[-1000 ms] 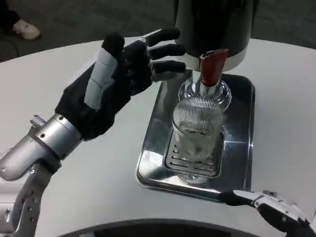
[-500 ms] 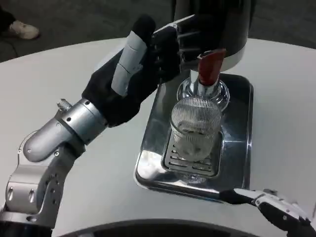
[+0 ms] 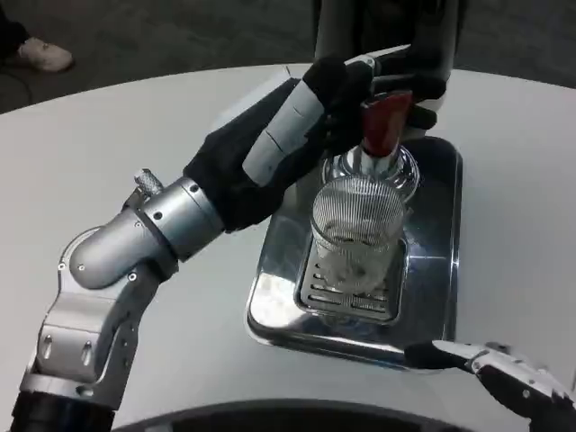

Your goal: Grasp the cup under the faucet to collect the drink, then remove the cup.

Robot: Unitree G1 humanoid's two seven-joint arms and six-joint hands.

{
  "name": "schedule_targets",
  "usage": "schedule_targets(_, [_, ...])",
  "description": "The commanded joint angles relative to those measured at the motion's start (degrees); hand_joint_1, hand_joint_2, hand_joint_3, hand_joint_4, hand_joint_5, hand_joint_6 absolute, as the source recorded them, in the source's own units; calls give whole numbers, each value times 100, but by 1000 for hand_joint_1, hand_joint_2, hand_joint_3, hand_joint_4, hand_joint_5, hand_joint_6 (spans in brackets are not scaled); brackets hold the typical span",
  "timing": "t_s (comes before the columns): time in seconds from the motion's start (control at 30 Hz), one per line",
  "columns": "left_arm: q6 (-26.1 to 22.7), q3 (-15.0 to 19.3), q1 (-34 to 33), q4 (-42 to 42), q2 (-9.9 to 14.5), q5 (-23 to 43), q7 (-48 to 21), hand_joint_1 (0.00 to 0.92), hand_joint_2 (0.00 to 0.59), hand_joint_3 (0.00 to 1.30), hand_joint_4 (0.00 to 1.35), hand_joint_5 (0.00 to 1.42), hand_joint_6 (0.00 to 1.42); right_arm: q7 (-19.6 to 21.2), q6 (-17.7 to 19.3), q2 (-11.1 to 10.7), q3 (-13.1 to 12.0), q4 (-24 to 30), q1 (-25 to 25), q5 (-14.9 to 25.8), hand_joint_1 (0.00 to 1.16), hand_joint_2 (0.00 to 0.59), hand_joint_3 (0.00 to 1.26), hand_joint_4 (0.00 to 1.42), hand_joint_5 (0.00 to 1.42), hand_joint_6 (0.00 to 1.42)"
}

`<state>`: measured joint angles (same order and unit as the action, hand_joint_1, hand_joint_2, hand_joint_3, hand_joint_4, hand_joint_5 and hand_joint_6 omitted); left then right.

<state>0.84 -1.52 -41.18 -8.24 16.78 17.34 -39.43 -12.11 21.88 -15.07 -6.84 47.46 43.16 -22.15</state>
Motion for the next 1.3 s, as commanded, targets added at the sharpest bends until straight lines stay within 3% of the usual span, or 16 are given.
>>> schedule_targets(0.03, [153,-67,21,-7,-1,-111,-107,0,57,207,205,270,214,40,109,31,11,-23,28,26,655,535,289,267,195,95])
schedule_targets(0.37, [373,-90,11,-193,44,-207,-178,0,56,210,205,270,204,40,90,60,96,-19,13,-24,655,535,289,267,195,95])
schedule_targets(0.67, [472,6,13,-200,-137,-184,-44,0,56,220,205,264,182,18,82,78,111,2,17,-41,655,535,289,267,195,95])
schedule_targets(1.3, [791,0,-99,-114,-211,-359,72,0,56,239,205,264,161,25,89,91,95,3,52,-17,653,535,290,271,205,95])
